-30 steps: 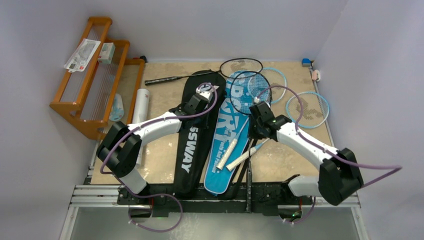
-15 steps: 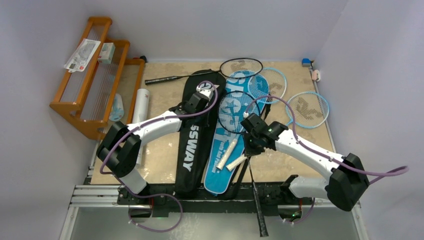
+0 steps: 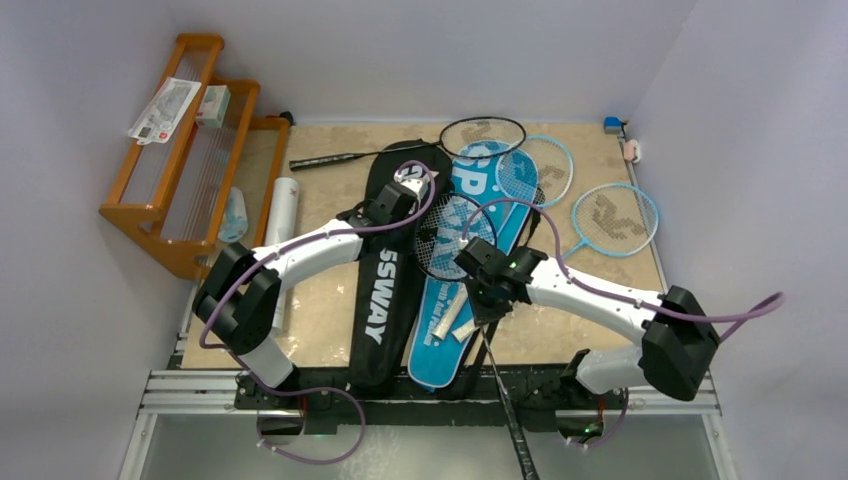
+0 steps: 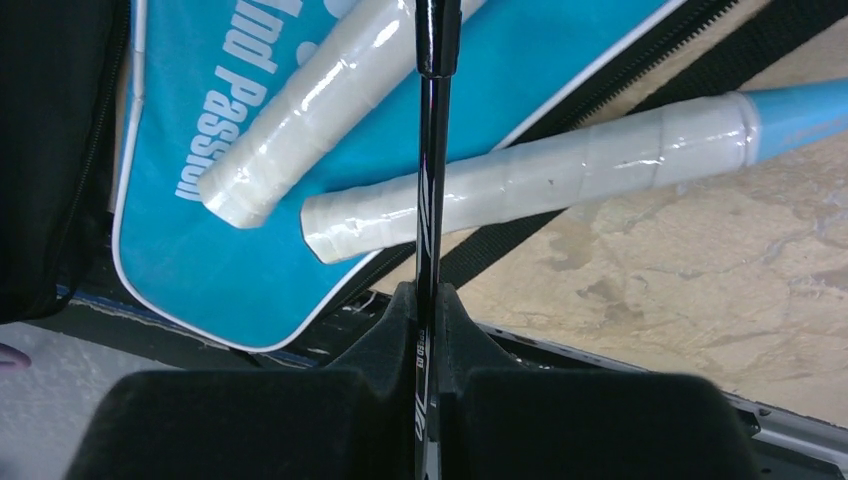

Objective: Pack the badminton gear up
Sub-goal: Place the racket in the racket bag.

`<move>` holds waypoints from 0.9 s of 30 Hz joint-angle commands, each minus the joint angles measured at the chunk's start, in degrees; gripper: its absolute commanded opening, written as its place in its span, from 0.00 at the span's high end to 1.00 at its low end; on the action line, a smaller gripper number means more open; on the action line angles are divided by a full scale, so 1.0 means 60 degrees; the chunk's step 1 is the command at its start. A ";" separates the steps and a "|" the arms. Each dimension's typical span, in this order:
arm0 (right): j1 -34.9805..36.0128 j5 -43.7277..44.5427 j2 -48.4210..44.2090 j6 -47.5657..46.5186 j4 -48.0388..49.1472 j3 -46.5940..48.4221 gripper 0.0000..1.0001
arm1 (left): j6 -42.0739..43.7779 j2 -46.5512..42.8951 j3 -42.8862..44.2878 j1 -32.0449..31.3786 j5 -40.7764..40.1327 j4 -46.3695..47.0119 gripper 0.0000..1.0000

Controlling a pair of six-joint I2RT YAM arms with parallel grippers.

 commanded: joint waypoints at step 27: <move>-0.1713 -0.1465 0.3736 0.1034 0.5693 0.2108 1.00 | -0.0425 -0.0870 -0.0462 0.0043 0.2476 0.0079 1.00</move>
